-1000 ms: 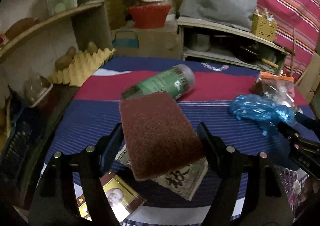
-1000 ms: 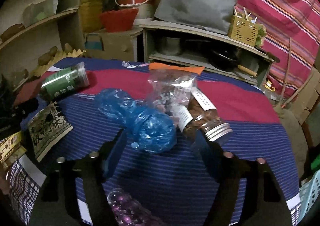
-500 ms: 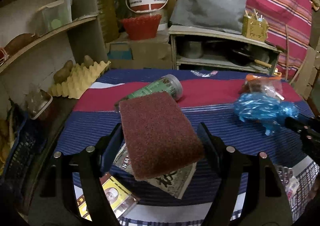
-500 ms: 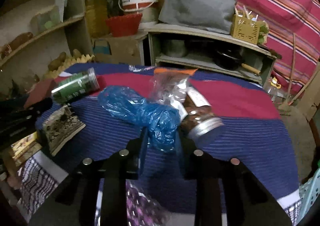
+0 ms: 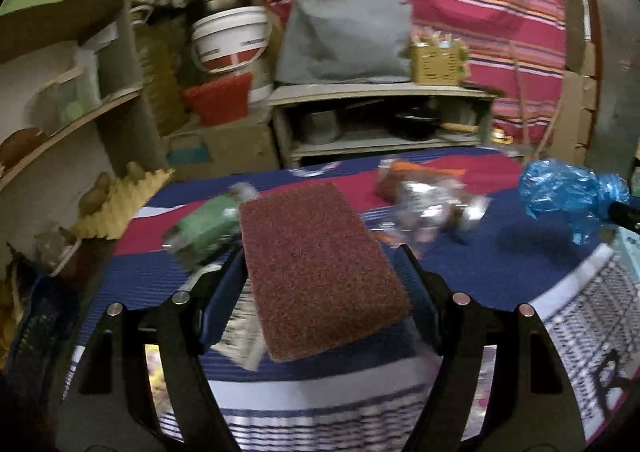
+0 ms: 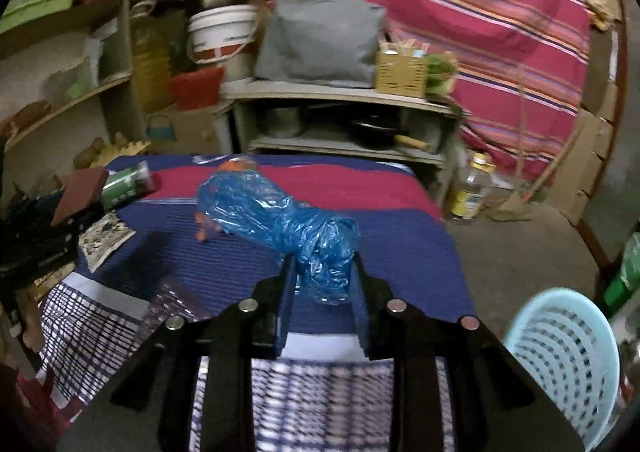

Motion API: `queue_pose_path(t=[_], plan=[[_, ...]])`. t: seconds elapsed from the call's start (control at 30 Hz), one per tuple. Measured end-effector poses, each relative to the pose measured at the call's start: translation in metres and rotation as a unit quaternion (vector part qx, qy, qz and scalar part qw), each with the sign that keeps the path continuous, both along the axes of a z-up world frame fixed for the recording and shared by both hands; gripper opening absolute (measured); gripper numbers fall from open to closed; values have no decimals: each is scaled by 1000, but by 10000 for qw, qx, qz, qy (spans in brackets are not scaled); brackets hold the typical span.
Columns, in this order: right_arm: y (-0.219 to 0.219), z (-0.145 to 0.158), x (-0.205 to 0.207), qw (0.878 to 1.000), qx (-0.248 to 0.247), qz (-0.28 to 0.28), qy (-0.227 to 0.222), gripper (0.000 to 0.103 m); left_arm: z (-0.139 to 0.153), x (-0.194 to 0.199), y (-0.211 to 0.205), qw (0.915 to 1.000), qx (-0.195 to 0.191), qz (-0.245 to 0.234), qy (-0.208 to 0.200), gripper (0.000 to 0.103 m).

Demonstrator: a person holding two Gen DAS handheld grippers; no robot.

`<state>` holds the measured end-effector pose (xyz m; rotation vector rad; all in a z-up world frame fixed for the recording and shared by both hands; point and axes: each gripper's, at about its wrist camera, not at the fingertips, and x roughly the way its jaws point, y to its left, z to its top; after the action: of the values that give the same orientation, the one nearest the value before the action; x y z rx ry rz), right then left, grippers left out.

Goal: Collect trash
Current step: 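Carry the brown pad and blue bag over the light-blue basket with both tools, then open the left tool, then the right tool, dropping both items into the basket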

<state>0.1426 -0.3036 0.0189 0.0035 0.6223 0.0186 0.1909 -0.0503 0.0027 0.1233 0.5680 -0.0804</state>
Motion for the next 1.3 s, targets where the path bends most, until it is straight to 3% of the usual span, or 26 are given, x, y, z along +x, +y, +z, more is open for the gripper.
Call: queue_pose_path(t=[0.27, 0.57, 0.83, 1.3], plan=[[-65, 8, -51, 9974, 100, -684, -177, 27, 1, -29, -74, 9965, -56, -819, -177, 73], [-128, 11, -95, 9890, 131, -1452, -258, 27, 1, -45, -132, 9908, -307, -1312, -78, 73], [-169, 2, -122, 9768, 168, -2126, -213, 27, 9, -62, -199, 9790, -334, -2010, -72, 73], [-232, -14, -149, 9598, 347, -2781, -156, 27, -8, -86, -319, 9589, -103, -2834, -34, 73]])
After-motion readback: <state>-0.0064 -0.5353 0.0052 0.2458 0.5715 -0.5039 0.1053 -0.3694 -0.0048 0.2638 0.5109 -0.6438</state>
